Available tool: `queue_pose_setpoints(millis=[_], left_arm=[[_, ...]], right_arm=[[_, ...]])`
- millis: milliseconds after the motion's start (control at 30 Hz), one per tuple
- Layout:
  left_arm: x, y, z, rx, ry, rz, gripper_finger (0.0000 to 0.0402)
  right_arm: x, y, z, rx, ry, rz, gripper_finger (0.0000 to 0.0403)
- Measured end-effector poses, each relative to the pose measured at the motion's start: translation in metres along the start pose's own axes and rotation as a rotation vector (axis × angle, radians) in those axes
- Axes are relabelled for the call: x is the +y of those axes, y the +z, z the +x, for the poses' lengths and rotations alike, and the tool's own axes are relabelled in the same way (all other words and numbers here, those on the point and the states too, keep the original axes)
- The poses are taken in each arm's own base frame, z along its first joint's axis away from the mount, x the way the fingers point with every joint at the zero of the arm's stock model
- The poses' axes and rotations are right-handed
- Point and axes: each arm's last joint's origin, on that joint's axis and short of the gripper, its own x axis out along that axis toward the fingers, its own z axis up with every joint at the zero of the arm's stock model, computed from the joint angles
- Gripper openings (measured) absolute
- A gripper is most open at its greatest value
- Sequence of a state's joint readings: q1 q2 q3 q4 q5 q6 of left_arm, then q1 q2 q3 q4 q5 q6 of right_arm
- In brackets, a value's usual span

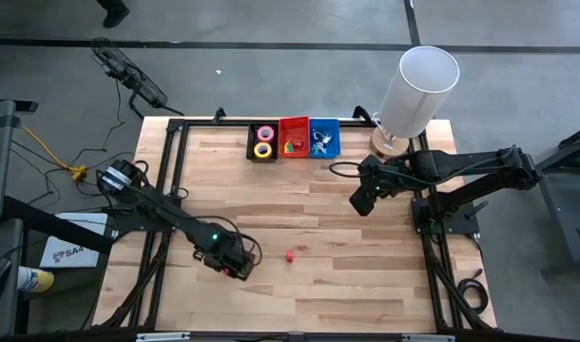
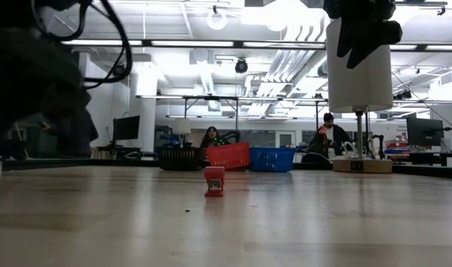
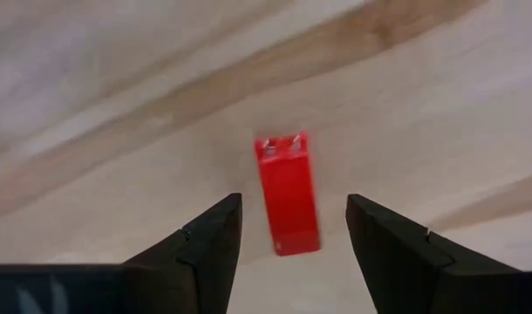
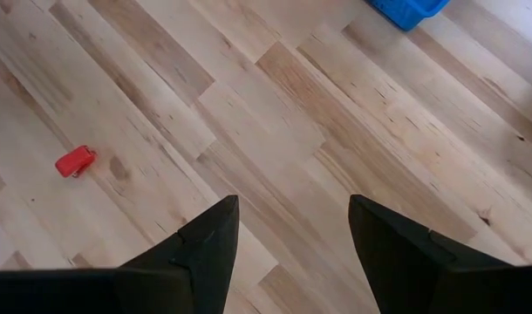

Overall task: Pick and place Stapler, Stapler remover, tape
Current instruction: Put the red stapler into the red bin

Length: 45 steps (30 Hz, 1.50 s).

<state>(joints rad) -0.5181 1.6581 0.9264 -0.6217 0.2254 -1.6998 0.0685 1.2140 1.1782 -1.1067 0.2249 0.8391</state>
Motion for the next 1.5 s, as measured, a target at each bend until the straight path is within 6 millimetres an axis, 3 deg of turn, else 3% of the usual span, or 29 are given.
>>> queue_pose_setpoints(millis=[167,1233,1500], left_arm=[[0.0008,-0.0060,0.0083,0.006,0.032,0.006,0.0201],[0.0030,-0.0024,0.0083,-0.102,0.046,0.009,0.0201],[0.0033,-0.0022,0.0083,-0.102,0.052,0.018,0.0142]], right_arm=[[-0.0001,0.0000,0.0000,-0.001,-0.002,-0.001,0.0208],[0.0003,0.0007,0.0000,-0.013,-0.002,0.000,0.0208],[0.0005,0.0012,0.0000,-0.022,-0.005,0.017,0.0208]])
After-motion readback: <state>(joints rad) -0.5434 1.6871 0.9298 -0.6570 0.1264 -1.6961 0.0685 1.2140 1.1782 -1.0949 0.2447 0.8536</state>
